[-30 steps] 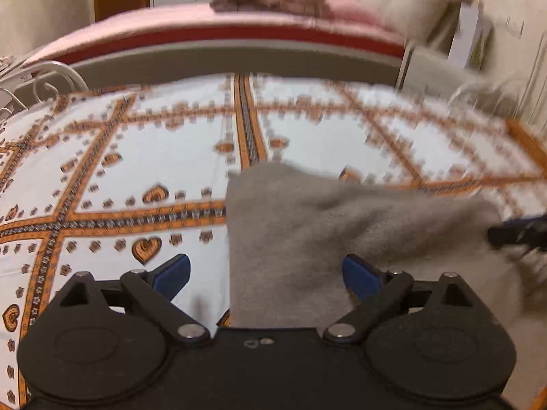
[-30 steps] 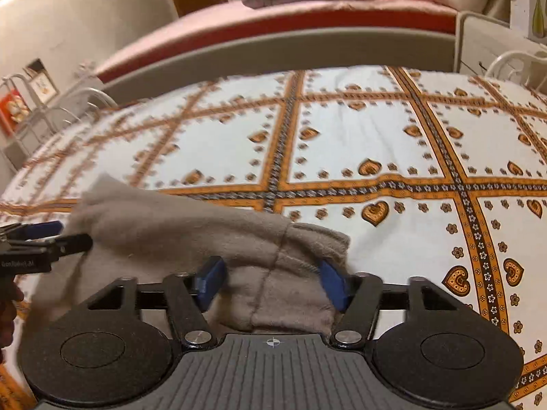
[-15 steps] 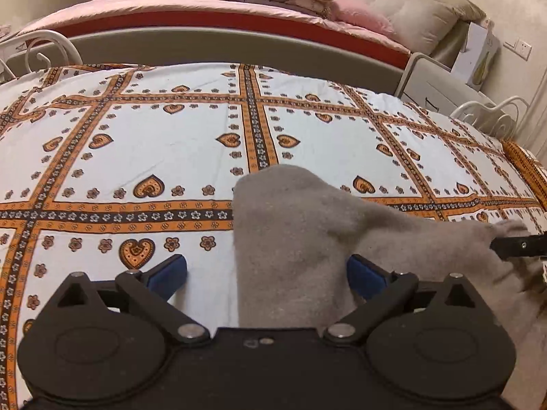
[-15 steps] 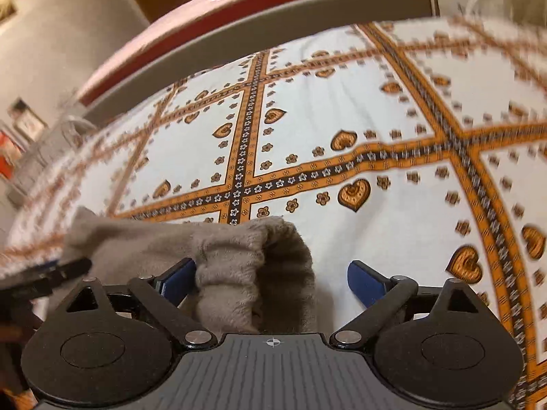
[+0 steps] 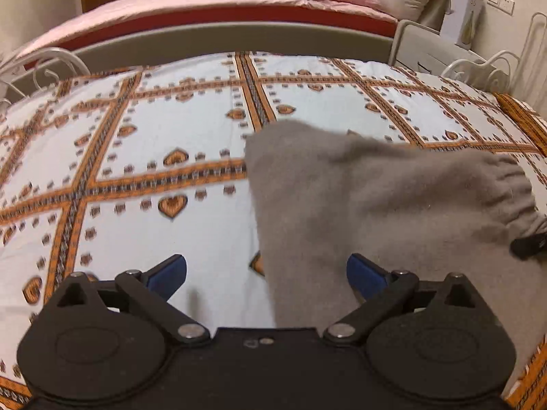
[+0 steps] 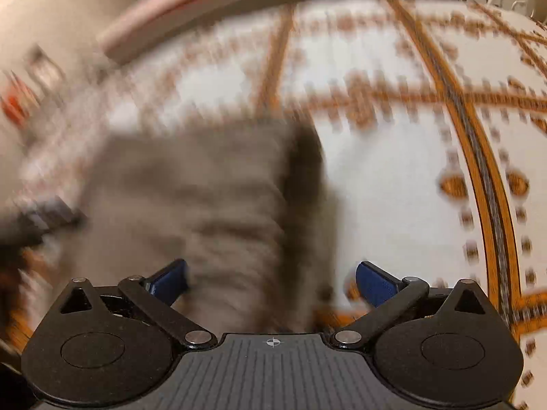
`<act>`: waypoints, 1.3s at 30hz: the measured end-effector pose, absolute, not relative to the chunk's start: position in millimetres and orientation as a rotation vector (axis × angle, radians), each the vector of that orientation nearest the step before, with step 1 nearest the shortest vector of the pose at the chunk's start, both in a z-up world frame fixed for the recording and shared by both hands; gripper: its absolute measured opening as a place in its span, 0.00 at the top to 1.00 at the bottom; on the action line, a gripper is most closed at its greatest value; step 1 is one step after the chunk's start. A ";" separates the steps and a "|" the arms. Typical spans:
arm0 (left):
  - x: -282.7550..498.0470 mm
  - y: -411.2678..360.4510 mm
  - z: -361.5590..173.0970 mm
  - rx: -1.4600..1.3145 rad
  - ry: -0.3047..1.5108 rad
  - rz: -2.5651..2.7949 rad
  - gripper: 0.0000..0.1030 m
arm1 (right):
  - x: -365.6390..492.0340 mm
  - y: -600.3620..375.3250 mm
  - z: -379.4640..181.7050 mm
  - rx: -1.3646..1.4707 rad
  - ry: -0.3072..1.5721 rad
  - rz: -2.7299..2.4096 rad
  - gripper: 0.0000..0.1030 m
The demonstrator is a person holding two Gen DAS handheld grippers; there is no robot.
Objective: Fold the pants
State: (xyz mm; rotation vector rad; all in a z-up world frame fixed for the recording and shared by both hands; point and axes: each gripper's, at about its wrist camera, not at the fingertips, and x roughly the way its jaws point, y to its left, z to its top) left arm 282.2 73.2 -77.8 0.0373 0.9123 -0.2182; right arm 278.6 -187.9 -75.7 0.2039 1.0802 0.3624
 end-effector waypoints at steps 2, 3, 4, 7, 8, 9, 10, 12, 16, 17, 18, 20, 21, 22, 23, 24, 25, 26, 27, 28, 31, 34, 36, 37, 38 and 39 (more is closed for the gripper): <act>276.1 80.6 -71.9 -0.003 0.925 -0.210 0.09 | 273.9 -187.9 -72.3 0.208 1.053 0.369 0.00; 270.8 84.8 -67.2 -0.025 0.918 -0.211 0.09 | 271.4 -191.4 -67.1 0.245 1.039 0.384 0.00; 264.4 88.6 -64.0 -0.050 0.911 -0.218 0.09 | 264.9 -197.1 -61.5 0.290 1.001 0.406 0.00; 247.1 99.2 -57.5 -0.141 0.913 -0.266 0.09 | 247.0 -211.5 -52.6 0.381 0.927 0.434 0.00; 242.6 100.5 -56.2 -0.157 0.912 -0.274 0.10 | 243.2 -217.2 -54.0 0.441 0.924 0.457 0.00; 238.8 102.0 -55.7 -0.170 0.913 -0.283 0.11 | 241.6 -222.9 -58.0 0.502 0.941 0.470 0.00; 235.9 102.1 -55.7 -0.177 0.918 -0.287 0.12 | 240.8 -227.9 -62.0 0.555 0.964 0.468 0.00; 232.1 103.2 -56.9 -0.186 0.931 -0.314 0.21 | 240.8 -236.0 -73.8 0.627 1.024 0.470 0.00; 228.6 101.7 -65.3 -0.149 1.001 -0.323 0.22 | 239.3 -249.4 -89.4 0.711 1.066 0.480 0.00; 226.7 99.8 -69.2 -0.114 1.024 -0.321 0.19 | 239.3 -249.9 -85.9 0.704 1.074 0.484 0.00; 226.0 97.7 -74.3 -0.083 1.049 -0.322 0.17 | 237.8 -250.6 -82.0 0.699 1.056 0.495 0.00; 223.4 98.4 -78.2 -0.038 1.057 -0.318 0.13 | 239.6 -246.3 -83.7 0.649 1.092 0.491 0.00; 223.4 99.9 -75.7 -0.046 1.046 -0.320 0.13 | 240.4 -243.8 -84.4 0.625 1.093 0.493 0.00; 222.8 102.1 -72.6 -0.067 1.030 -0.321 0.14 | 238.0 -244.1 -81.6 0.640 1.076 0.492 0.00; 222.6 104.9 -69.1 -0.098 1.006 -0.322 0.17 | 236.2 -247.6 -77.3 0.696 1.042 0.512 0.00; 223.7 108.1 -67.3 -0.136 0.984 -0.330 0.18 | 235.7 -252.0 -75.5 0.756 1.008 0.547 0.00; 226.8 110.6 -67.4 -0.178 0.972 -0.338 0.18 | 235.9 -257.1 -75.0 0.818 0.978 0.573 0.00; 230.1 113.0 -69.3 -0.222 0.969 -0.344 0.21 | 237.8 -260.8 -75.8 0.852 0.965 0.571 0.00; 234.3 116.1 -72.9 -0.266 0.970 -0.351 0.26 | 241.3 -264.9 -80.0 0.894 0.959 0.569 0.00; 238.2 116.8 -75.8 -0.292 0.973 -0.358 0.29 | 244.6 -267.2 -84.3 0.927 0.962 0.564 0.00; 249.7 120.5 -88.4 -0.362 0.987 -0.386 0.41 | 253.5 -270.1 -94.2 0.942 0.980 0.546 0.00; 256.8 122.2 -93.9 -0.388 0.964 -0.411 0.41 | 256.1 -267.9 -100.0 0.936 0.985 0.566 0.05; 260.4 124.5 -98.2 -0.415 0.959 -0.421 0.41 | 259.9 -267.8 -103.1 0.938 0.980 0.581 0.05; 261.9 125.9 -99.7 -0.425 0.958 -0.425 0.42 | 260.4 -267.6 -103.8 0.934 0.985 0.586 0.05; 263.4 126.5 -101.1 -0.436 0.957 -0.429 0.42 | 260.1 -267.6 -104.2 0.933 0.987 0.588 0.06; 263.8 126.3 -101.1 -0.445 0.956 -0.433 0.42 | 262.6 -267.2 -104.0 0.935 0.985 0.593 0.06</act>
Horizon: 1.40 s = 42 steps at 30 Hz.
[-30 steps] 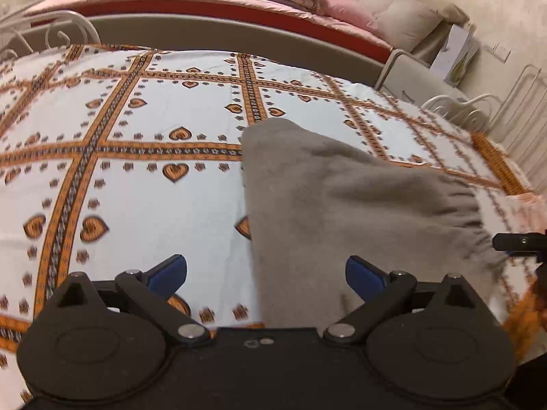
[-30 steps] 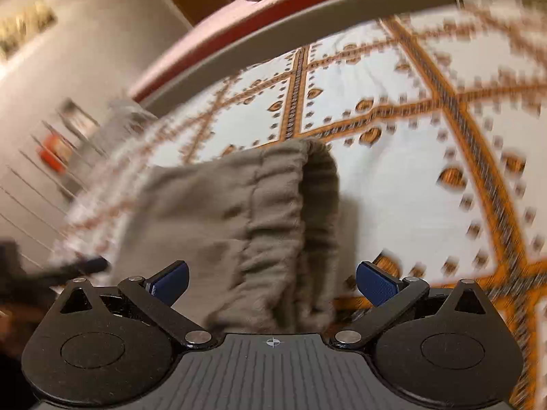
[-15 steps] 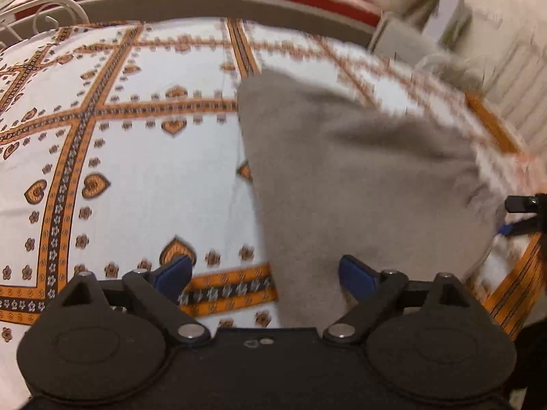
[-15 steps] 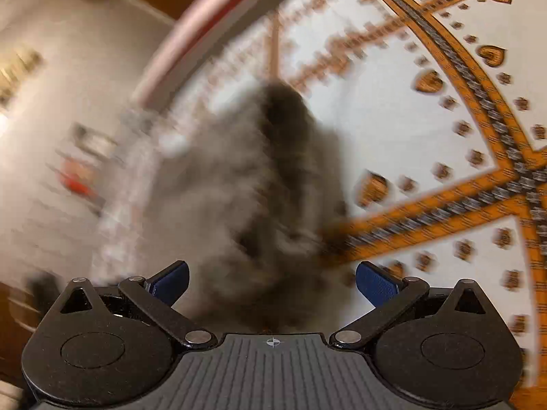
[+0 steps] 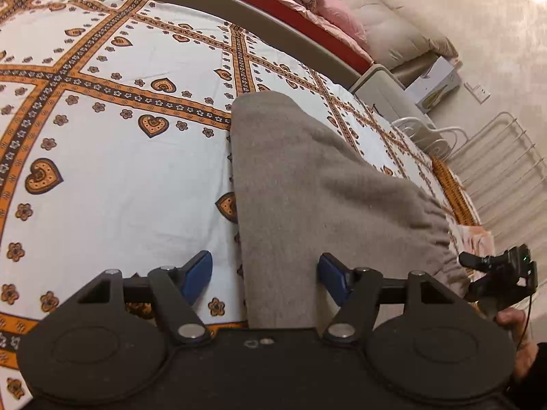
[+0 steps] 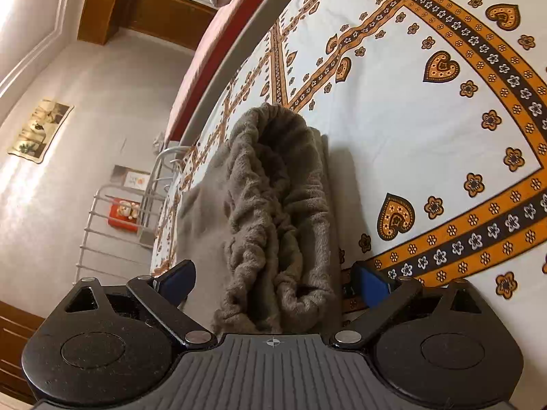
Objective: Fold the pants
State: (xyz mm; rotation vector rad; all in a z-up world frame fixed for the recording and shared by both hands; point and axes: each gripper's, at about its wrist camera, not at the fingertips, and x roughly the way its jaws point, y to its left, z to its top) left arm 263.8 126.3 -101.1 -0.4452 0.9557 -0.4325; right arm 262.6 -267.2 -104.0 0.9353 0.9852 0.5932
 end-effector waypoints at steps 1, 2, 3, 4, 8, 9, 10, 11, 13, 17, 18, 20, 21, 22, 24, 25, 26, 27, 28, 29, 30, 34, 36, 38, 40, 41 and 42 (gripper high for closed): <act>265.6 125.7 -101.7 -0.454 0.955 -0.437 0.42 | 265.3 -265.4 -103.8 0.936 0.983 0.601 0.06; 268.2 124.6 -102.7 -0.461 0.955 -0.446 0.42 | 267.6 -263.6 -103.8 0.930 0.982 0.607 0.08; 270.4 123.6 -104.2 -0.471 0.955 -0.457 0.42 | 271.8 -260.5 -103.8 0.920 0.984 0.609 0.12; 273.4 122.4 -105.8 -0.481 0.957 -0.470 0.42 | 274.6 -258.8 -104.5 0.908 0.991 0.607 0.21; 283.6 121.8 -112.7 -0.519 0.965 -0.547 0.45 | 279.2 -259.3 -113.5 0.922 1.007 0.613 0.36; 286.5 122.0 -115.2 -0.527 0.968 -0.557 0.47 | 279.2 -259.7 -115.6 0.918 1.010 0.626 0.36; 288.4 121.3 -116.8 -0.527 0.970 -0.565 0.47 | 280.4 -259.5 -116.4 0.912 1.013 0.635 0.36; 290.4 118.8 -117.1 -0.513 0.970 -0.575 0.47 | 281.6 -259.9 -117.4 0.911 1.016 0.642 0.36; 292.4 111.6 -117.0 -0.480 0.963 -0.585 0.47 | 284.6 -259.2 -119.0 0.911 1.020 0.655 0.36; 293.8 103.3 -117.0 -0.460 0.949 -0.583 0.47 | 293.4 -254.5 -122.1 0.915 1.015 0.679 0.36; 294.4 100.7 -116.5 -0.455 0.945 -0.580 0.47 | 295.8 -252.6 -122.8 0.915 1.015 0.685 0.36; 295.5 95.9 -115.3 -0.420 0.937 -0.576 0.45 | 302.4 -246.1 -123.0 0.901 1.018 0.692 0.36; 296.1 93.2 -114.0 -0.402 0.936 -0.574 0.46 | 305.7 -242.8 -123.3 0.897 1.017 0.695 0.36; 296.4 90.3 -112.0 -0.378 0.935 -0.572 0.48 | 307.8 -240.1 -122.9 0.894 1.016 0.695 0.36; 296.8 87.5 -108.1 -0.351 0.933 -0.559 0.60 | 310.0 -236.1 -122.2 0.886 1.010 0.683 0.36; 296.5 87.9 -107.7 -0.356 0.932 -0.555 0.61 | 310.1 -233.2 -120.8 0.878 1.003 0.671 0.36; 295.9 88.7 -107.1 -0.358 0.929 -0.553 0.66 | 310.2 -229.8 -119.0 0.870 0.999 0.664 0.34; 295.4 90.0 -106.2 -0.367 0.926 -0.550 0.70 | 310.9 -227.2 -117.5 0.865 0.999 0.660 0.34; 294.9 92.9 -105.0 -0.388 0.917 -0.547 0.72 | 311.5 -224.9 -115.1 0.867 0.999 0.655 0.34; 294.2 95.9 -103.5 -0.408 0.908 -0.548 0.79 | 312.5 -222.7 -112.3 0.876 0.991 0.667 0.34; 294.3 97.8 -101.4 -0.422 0.902 -0.549 0.83 | 311.7 -222.2 -108.9 0.886 0.980 0.674 0.36; 292.6 99.7 -85.8 -0.445 0.861 -0.580 0.84 | 312.0 -221.5 -90.0 0.885 0.926 0.704 0.44; 297.8 98.0 -77.3 -0.448 0.835 -0.594 0.84 | 316.8 -220.5 -81.0 0.888 0.901 0.728 0.45; 309.1 98.1 -70.1 -0.458 0.799 -0.595 0.84 | 328.0 -217.3 -72.4 0.870 0.884 0.739 0.45; 325.7 100.7 -66.2 -0.470 0.766 -0.586 0.84 | 345.2 -216.4 -64.9 0.854 0.872 0.742 0.47; 335.5 100.9 -65.7 -0.473 0.753 -0.582 0.84 | 355.3 -216.6 -61.4 0.846 0.864 0.742 0.48; 345.6 100.6 -65.9 -0.474 0.743 -0.581 0.84 | 363.3 -216.7 -59.1 0.842 0.858 0.744 0.48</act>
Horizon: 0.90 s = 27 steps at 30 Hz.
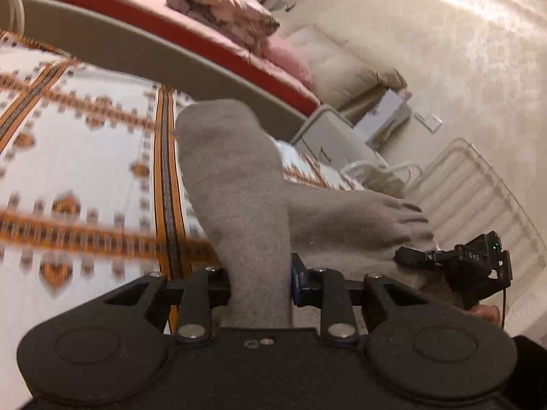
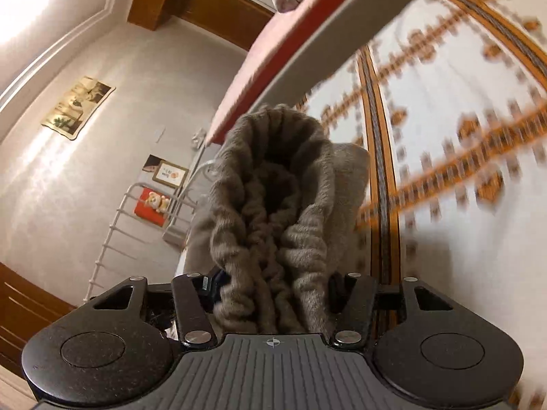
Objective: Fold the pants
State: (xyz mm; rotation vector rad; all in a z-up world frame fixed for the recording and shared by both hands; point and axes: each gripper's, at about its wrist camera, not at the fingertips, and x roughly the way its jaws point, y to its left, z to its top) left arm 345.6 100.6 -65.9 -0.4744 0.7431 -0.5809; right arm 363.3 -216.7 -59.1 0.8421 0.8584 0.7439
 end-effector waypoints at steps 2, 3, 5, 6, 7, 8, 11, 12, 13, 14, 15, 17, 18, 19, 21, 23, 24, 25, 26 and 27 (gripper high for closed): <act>367.3 99.0 -71.6 -0.484 0.728 -0.578 0.84 | 386.1 -219.4 -54.6 0.823 0.846 0.739 0.48; 379.0 97.1 -78.8 -0.487 0.735 -0.568 0.84 | 397.9 -221.8 -55.2 0.817 0.844 0.729 0.48; 393.8 86.6 -96.0 -0.398 0.773 -0.466 0.65 | 421.7 -230.8 -71.6 0.809 0.881 0.657 0.46; 397.0 80.0 -105.3 -0.345 0.801 -0.402 0.51 | 432.2 -230.9 -86.1 0.755 0.939 0.569 0.44; 395.2 73.8 -110.4 -0.302 0.795 -0.394 0.51 | 437.0 -227.2 -96.7 0.674 0.987 0.509 0.41; 390.2 67.9 -106.6 -0.244 0.764 -0.400 0.47 | 436.2 -224.8 -102.9 0.640 0.979 0.529 0.40; 385.9 67.5 -87.0 -0.182 0.751 -0.340 0.37 | 424.4 -229.0 -93.9 0.668 0.906 0.551 0.37; 382.3 71.3 -81.7 -0.201 0.729 -0.342 0.35 | 417.7 -228.0 -88.9 0.643 0.878 0.553 0.37; 379.7 73.1 -79.9 -0.198 0.721 -0.343 0.33 | 410.5 -226.0 -86.2 0.612 0.856 0.561 0.36; 377.4 71.4 -81.1 -0.163 0.729 -0.326 0.28 | 406.4 -223.9 -87.0 0.588 0.853 0.563 0.28; 379.0 67.3 -86.7 -0.120 0.756 -0.297 0.26 | 405.0 -219.9 -94.3 0.546 0.884 0.541 0.25; 375.7 64.6 -106.4 -0.110 0.780 -0.273 0.21 | 405.7 -222.6 -104.2 0.580 0.893 0.528 0.25; 372.1 65.6 -107.8 -0.118 0.754 -0.272 0.21 | 404.0 -225.2 -102.6 0.614 0.889 0.521 0.25; 369.4 64.6 -106.2 -0.104 0.748 -0.271 0.21 | 402.3 -226.2 -97.8 0.629 0.891 0.513 0.21; 368.5 64.1 -97.1 -0.101 0.763 -0.244 0.20 | 390.8 -228.5 -84.3 0.605 0.848 0.477 0.00; 359.5 60.4 -86.7 -0.088 0.754 -0.236 0.19 | 379.0 -233.9 -69.6 0.570 0.803 0.474 0.00; 355.2 57.6 -80.9 -0.069 0.749 -0.235 0.15 | 372.0 -237.1 -66.6 0.569 0.800 0.471 0.00; 349.3 54.0 -75.9 -0.048 0.743 -0.236 0.12 | 365.0 -239.3 -63.7 0.570 0.796 0.469 0.00; 341.1 50.0 -70.8 -0.027 0.736 -0.237 0.10 | 358.1 -241.7 -60.5 0.568 0.793 0.471 0.00; 332.1 45.7 -65.9 -0.006 0.731 -0.237 0.09 | 348.1 -243.7 -57.1 0.560 0.791 0.471 0.00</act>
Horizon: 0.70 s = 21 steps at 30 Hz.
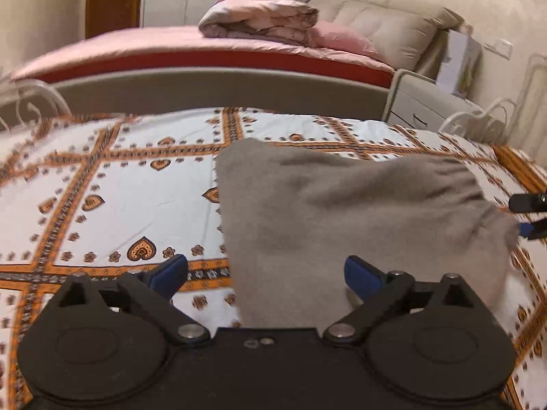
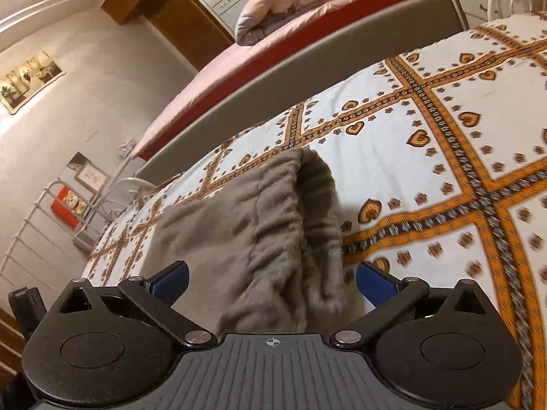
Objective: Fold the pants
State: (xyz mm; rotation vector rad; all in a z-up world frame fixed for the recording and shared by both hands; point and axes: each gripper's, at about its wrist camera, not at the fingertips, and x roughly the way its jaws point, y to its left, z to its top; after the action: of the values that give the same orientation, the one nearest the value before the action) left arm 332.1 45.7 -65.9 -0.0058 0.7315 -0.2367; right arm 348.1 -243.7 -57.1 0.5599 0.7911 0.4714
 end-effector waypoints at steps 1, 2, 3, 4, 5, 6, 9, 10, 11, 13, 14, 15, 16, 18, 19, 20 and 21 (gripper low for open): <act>323.0 44.3 -61.0 0.009 0.730 -0.237 0.09 | 340.2 -245.2 -53.4 0.551 0.787 0.470 0.00; 313.7 41.9 -56.4 0.017 0.731 -0.231 0.09 | 331.1 -246.0 -49.7 0.540 0.779 0.469 0.00; 303.2 40.3 -52.0 0.018 0.735 -0.225 0.08 | 318.8 -246.2 -46.6 0.526 0.772 0.465 0.00; 295.5 38.1 -48.5 0.024 0.734 -0.218 0.08 | 312.6 -244.2 -40.9 0.514 0.774 0.464 0.00; 284.9 36.3 -44.0 0.037 0.729 -0.210 0.06 | 303.8 -241.9 -37.4 0.507 0.779 0.468 0.00; 274.4 34.7 -39.8 0.050 0.721 -0.200 0.06 | 294.5 -239.9 -32.3 0.503 0.784 0.474 0.00; 244.4 35.2 -28.8 0.041 0.705 -0.195 0.06 | 264.7 -231.1 -19.3 0.472 0.778 0.481 0.00; 233.4 36.7 -25.1 0.039 0.702 -0.195 0.06 | 253.8 -226.8 -15.8 0.457 0.780 0.485 0.00; 224.2 37.7 -21.6 0.041 0.698 -0.193 0.06 | 245.0 -223.8 -12.3 0.443 0.773 0.490 0.00; 206.1 39.1 -13.9 0.054 0.670 -0.180 0.06 | 221.9 -216.2 -4.4 0.395 0.742 0.479 0.00; 196.5 39.5 -10.1 0.065 0.655 -0.176 0.06 | 210.1 -212.6 -0.8 0.372 0.729 0.470 0.00; 186.7 39.5 -6.8 0.076 0.641 -0.173 0.06 | 197.6 -209.8 2.5 0.356 0.706 0.459 0.00; 178.1 38.6 -4.2 0.083 0.628 -0.173 0.06 | 186.1 -207.2 5.8 0.343 0.684 0.450 0.00; 159.7 38.0 -0.2 0.093 0.609 -0.181 0.06 | 162.4 -202.3 10.9 0.320 0.637 0.430 0.00; 152.2 37.3 0.6 0.095 0.606 -0.183 0.06 | 149.2 -199.4 12.8 0.307 0.616 0.415 0.00; 142.8 35.8 1.5 0.096 0.602 -0.187 0.06 | 140.5 -197.3 13.9 0.296 0.605 0.407 0.00; 133.8 34.5 2.3 0.093 0.596 -0.190 0.06 | 128.5 -193.9 15.2 0.281 0.592 0.401 0.00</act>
State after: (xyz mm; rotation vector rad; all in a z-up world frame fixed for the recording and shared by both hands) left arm 133.8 34.5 2.3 0.0932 0.5958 -0.1896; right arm 128.5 -193.9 15.2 0.2809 0.5918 0.4005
